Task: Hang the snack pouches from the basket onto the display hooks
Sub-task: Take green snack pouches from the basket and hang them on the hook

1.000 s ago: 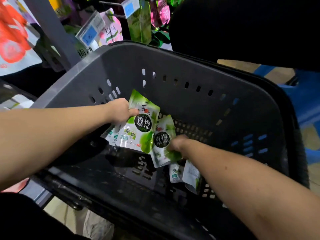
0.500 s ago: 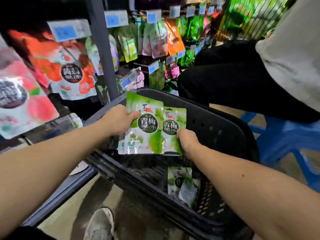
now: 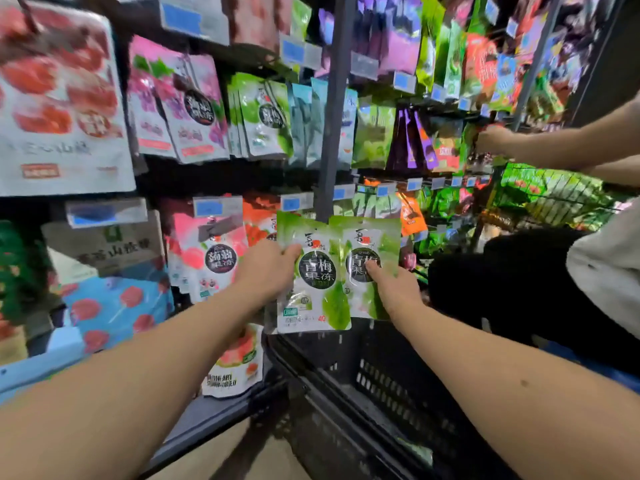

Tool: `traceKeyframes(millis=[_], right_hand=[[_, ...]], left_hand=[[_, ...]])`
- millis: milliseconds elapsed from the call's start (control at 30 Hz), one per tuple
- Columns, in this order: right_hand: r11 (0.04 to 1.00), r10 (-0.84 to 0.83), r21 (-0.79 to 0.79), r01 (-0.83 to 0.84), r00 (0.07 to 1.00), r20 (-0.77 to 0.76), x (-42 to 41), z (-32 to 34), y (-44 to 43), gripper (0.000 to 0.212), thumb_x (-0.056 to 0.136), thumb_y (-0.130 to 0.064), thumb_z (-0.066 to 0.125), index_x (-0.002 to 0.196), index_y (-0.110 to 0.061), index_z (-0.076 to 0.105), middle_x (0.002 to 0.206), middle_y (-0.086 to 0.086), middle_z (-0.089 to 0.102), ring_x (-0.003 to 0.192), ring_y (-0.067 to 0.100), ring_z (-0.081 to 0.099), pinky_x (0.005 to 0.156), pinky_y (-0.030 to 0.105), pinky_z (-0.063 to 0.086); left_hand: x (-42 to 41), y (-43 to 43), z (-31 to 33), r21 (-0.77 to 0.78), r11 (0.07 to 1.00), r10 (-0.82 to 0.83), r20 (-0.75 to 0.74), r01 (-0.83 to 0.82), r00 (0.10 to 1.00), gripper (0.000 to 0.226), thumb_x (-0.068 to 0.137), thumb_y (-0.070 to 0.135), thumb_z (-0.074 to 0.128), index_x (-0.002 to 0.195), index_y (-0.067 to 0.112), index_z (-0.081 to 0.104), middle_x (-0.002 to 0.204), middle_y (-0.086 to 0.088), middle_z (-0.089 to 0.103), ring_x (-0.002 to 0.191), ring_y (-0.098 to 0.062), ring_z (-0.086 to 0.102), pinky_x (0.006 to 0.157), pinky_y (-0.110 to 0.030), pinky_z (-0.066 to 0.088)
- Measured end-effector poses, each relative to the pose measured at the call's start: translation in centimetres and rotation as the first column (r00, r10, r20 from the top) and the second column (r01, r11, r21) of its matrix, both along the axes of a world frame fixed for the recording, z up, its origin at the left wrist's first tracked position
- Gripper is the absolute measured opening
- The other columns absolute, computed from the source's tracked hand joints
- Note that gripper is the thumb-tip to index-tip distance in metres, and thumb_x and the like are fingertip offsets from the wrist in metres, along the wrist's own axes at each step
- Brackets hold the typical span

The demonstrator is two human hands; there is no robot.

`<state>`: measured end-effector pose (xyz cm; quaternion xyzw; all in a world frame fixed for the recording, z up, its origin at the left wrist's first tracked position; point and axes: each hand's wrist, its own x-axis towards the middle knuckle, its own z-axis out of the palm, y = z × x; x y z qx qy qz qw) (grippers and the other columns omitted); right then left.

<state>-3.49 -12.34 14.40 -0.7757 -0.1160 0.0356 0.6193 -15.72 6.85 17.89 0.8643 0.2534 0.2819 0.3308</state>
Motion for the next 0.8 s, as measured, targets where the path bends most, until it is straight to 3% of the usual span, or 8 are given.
traceKeyframes(millis=[67,133,267,367,500,600,700,800], right_hand=[[0.999,0.043,-0.004,-0.043,0.999,0.031,-1.1,1.7,1.2,0.061,0.093,-0.045,0.07,0.139,-0.007,0.058,0.137,0.011,0.061,0.119,0.028,0.057,0.093,0.03,0.038],[0.995,0.098,-0.001,-0.098,0.994,0.049,-2.4,3.3,2.4,0.061,0.094,-0.043,0.07,0.14,-0.005,0.056,0.137,0.011,0.059,0.115,0.025,0.055,0.09,0.03,0.039],[0.99,0.141,0.02,-0.142,0.988,0.056,-4.4,5.8,4.6,0.074,0.086,-0.055,0.074,0.14,-0.007,0.058,0.144,0.01,0.056,0.128,0.032,0.054,0.107,0.042,0.045],[0.986,0.162,0.033,-0.166,0.982,0.101,-4.7,7.3,6.1,0.079,0.078,-0.067,0.074,0.134,-0.011,0.064,0.135,0.008,0.062,0.12,0.031,0.059,0.107,0.047,0.046],[0.975,0.203,0.08,-0.209,0.976,0.081,-4.0,10.3,7.6,0.042,0.087,-0.051,0.075,0.108,-0.015,0.068,0.11,0.006,0.069,0.095,0.024,0.062,0.091,0.038,0.053],[0.968,0.209,0.124,-0.218,0.975,0.08,-1.8,12.3,9.6,0.046,0.088,-0.049,0.075,0.112,-0.011,0.071,0.105,0.004,0.071,0.089,0.02,0.065,0.084,0.035,0.053],[0.966,0.175,0.172,-0.193,0.978,0.114,0.6,14.3,11.9,0.032,0.091,-0.044,0.074,0.102,-0.015,0.069,0.092,0.0,0.069,0.077,0.012,0.06,0.071,0.03,0.047],[0.954,0.157,0.236,-0.182,0.98,0.123,2.8,16.1,14.2,0.038,0.089,-0.042,0.075,0.11,-0.01,0.072,0.106,0.007,0.073,0.091,0.023,0.066,0.082,0.033,0.049]], left_hand=[[-1.8,0.8,1.5,0.002,0.999,0.032,0.018,-0.032,0.999,0.052,0.098,0.044,0.055,0.062,0.007,0.052,0.069,-0.016,0.063,0.068,-0.033,0.06,0.061,-0.034,0.04],[-3.3,1.6,3.0,-0.006,0.997,0.074,0.042,-0.074,0.996,0.049,0.096,0.046,0.055,0.065,0.008,0.052,0.077,-0.018,0.065,0.075,-0.035,0.062,0.065,-0.036,0.044],[-5.8,2.6,5.5,0.022,0.991,0.128,0.076,-0.13,0.989,0.054,0.098,0.043,0.055,0.058,0.009,0.047,0.068,-0.017,0.059,0.069,-0.033,0.055,0.063,-0.034,0.037],[-7.2,3.5,7.0,0.061,0.984,0.161,0.103,-0.168,0.982,0.056,0.098,0.043,0.055,0.055,0.008,0.048,0.062,-0.012,0.057,0.067,-0.033,0.058,0.062,-0.035,0.041],[-7.7,4.9,9.5,0.137,0.961,0.214,0.171,-0.238,0.962,0.065,0.096,0.046,0.057,0.045,0.012,0.036,0.047,-0.001,0.04,0.055,-0.029,0.046,0.056,-0.033,0.034],[-6.4,6.5,11.7,0.143,0.957,0.224,0.185,-0.252,0.957,0.063,0.089,0.058,0.051,0.051,0.008,0.048,0.052,-0.004,0.052,0.055,-0.027,0.053,0.056,-0.033,0.045],[-4.3,8.5,13.4,0.168,0.951,0.223,0.202,-0.259,0.954,0.07,0.081,0.068,0.038,0.059,0.004,0.057,0.055,-0.007,0.059,0.055,-0.027,0.059,0.056,-0.031,0.049],[-2.5,10.3,14.8,0.204,0.945,0.207,0.234,-0.256,0.95,0.067,0.093,0.059,0.048,0.053,0.005,0.05,0.045,-0.004,0.051,0.046,-0.025,0.051,0.05,-0.029,0.042]])
